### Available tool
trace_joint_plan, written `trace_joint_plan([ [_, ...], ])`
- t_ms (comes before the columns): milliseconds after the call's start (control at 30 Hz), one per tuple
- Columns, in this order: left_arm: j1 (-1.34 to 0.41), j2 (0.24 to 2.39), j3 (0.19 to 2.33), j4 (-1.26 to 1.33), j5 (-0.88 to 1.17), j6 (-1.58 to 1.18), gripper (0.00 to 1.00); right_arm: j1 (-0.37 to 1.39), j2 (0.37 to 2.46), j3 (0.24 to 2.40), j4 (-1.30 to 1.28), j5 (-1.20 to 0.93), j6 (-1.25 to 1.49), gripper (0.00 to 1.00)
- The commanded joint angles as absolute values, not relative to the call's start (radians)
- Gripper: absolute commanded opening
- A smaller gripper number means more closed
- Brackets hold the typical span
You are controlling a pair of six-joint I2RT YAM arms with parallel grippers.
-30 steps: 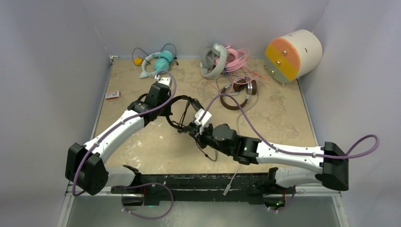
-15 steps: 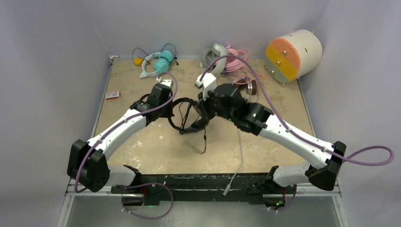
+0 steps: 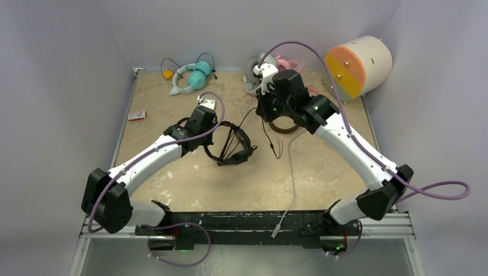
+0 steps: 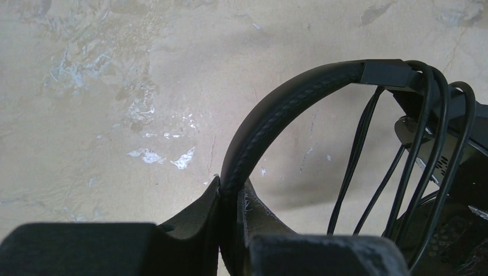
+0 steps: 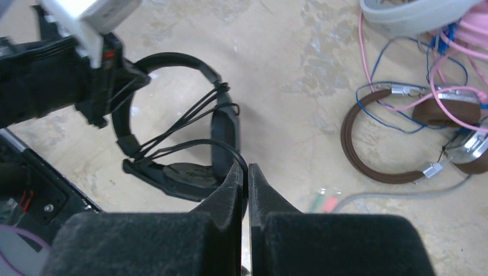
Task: Wrap the headphones
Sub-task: Wrap the headphones cable around the headphones.
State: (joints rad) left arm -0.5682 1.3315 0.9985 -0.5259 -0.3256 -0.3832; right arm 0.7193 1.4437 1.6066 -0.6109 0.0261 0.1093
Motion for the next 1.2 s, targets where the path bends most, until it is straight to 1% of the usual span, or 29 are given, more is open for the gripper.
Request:
trace_joint_plan([
  [0,-0.607,1.301,0.986,-0.501,-0.329,-0.301,0.0,0.635,1.506,1.675,-0.672,-0.047,0.09,0.0],
  [100,-0.618,1.249,0.964,-0.467,-0.215,-0.27,0.0,0.578,1.553,1.665,-0.646,-0.124,0.103,0.0],
  [233,-0.617,1.205,0.951,-0.456,-0.078,-0.244,0.0,0.499,1.6,1.604,-0.571,-0.285,0.138,0.0],
  [400,-0.618,1.173,0.978,-0.504,-0.026,-0.277,0.0,0.428,1.642,1.485,-0.415,-0.463,0.216,0.0],
  [567,-0.616,1.11,1.038,-0.523,0.076,-0.377,0.0,0.416,1.67,1.348,-0.233,-0.551,0.289,0.0],
  [700,-0.614,1.102,1.138,-0.614,0.019,-0.538,0.0,0.416,1.643,1.212,-0.034,-0.599,0.334,0.02],
  [767,-0.614,1.129,1.21,-0.687,0.013,-0.574,0.0,0.416,1.635,1.163,0.035,-0.6,0.336,0.06],
  [833,-0.614,1.153,1.263,-0.734,0.026,-0.603,0.0,0.416,1.627,1.113,0.108,-0.592,0.35,0.14],
  [1000,-0.614,1.166,1.326,-0.752,0.057,-0.647,0.0,0.418,1.603,0.969,0.364,-0.606,0.421,0.3],
  [1100,-0.614,1.186,1.378,-0.773,0.055,-0.663,0.0,0.418,1.591,0.902,0.487,-0.606,0.444,0.36],
  [1167,-0.614,1.201,1.416,-0.79,0.052,-0.671,0.0,0.419,1.586,0.858,0.551,-0.604,0.455,0.37],
])
